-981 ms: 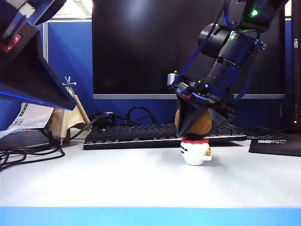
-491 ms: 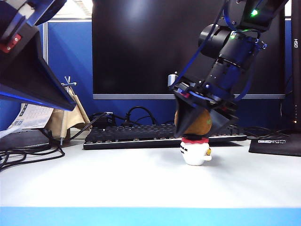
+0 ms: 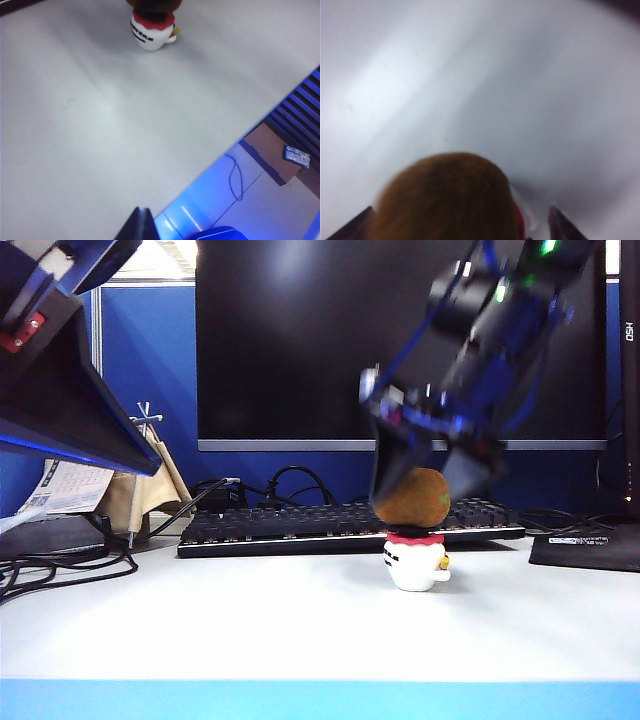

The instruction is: Place the kiwi on top of the doll with a flat head.

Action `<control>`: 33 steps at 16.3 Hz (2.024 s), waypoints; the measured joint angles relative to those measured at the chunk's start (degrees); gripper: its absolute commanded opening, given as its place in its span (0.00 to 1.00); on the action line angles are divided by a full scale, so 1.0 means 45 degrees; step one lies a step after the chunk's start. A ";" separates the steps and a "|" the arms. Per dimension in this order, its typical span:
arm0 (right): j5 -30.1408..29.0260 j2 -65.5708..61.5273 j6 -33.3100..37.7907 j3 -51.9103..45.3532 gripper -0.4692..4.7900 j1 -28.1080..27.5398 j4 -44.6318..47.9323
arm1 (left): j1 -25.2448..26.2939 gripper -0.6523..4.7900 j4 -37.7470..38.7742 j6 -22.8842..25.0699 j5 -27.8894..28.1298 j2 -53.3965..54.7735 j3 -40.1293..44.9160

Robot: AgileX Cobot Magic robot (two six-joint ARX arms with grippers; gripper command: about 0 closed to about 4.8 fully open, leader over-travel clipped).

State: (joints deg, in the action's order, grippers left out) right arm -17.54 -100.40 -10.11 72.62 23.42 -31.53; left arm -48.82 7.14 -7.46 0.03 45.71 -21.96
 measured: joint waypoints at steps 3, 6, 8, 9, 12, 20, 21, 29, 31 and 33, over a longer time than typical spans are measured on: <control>0.0816 0.1399 -0.0087 0.0039 0.98 -0.0005 -0.0005 | 0.0000 0.11 -0.0005 0.0010 0.0000 -0.0005 0.0000; 0.0860 0.3147 0.0126 0.0034 0.40 -0.0155 -0.0010 | 0.0000 0.11 0.0000 0.0321 0.0010 -0.0034 0.0000; 0.0272 0.4435 0.0515 0.0044 0.32 -0.0146 0.0330 | 0.0000 0.11 -0.0034 0.0325 0.0039 -0.0248 0.0000; 0.0243 0.5032 0.0699 0.0029 0.30 -0.0141 0.0534 | 0.0000 0.11 -0.0131 0.0379 0.0262 -0.0379 0.0000; 0.0578 0.7582 0.1302 -0.0991 0.28 -0.0151 0.1870 | 0.0000 0.11 -0.0461 0.0899 0.1690 -0.1695 0.0121; 0.4964 1.6432 0.3002 -0.9379 0.28 -0.0146 0.3458 | -0.0005 0.11 -0.0670 0.0029 0.3604 -0.6392 0.3026; 0.5382 1.7505 0.3147 -1.0180 0.28 -0.0146 0.3473 | -0.0005 0.11 -0.0661 -0.0078 0.4376 -0.6688 0.3313; 0.6533 2.1842 0.3604 -1.4129 0.28 -0.0121 0.3279 | -0.0005 0.11 -0.0034 -0.1379 0.5931 -0.6844 0.4464; 0.6513 2.1852 0.3959 -1.4634 0.15 -0.0107 0.3327 | -0.0005 0.11 0.0117 -0.1506 0.4852 -0.6844 0.4755; 0.6101 2.1852 0.4303 -1.5416 0.08 -0.0112 0.3303 | -0.0010 0.11 0.0233 -0.1506 0.3818 -0.6824 0.4736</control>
State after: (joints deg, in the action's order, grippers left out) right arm 9.91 -2.07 9.26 3.25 22.92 -16.67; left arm -48.86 8.19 -14.24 17.21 15.00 -0.64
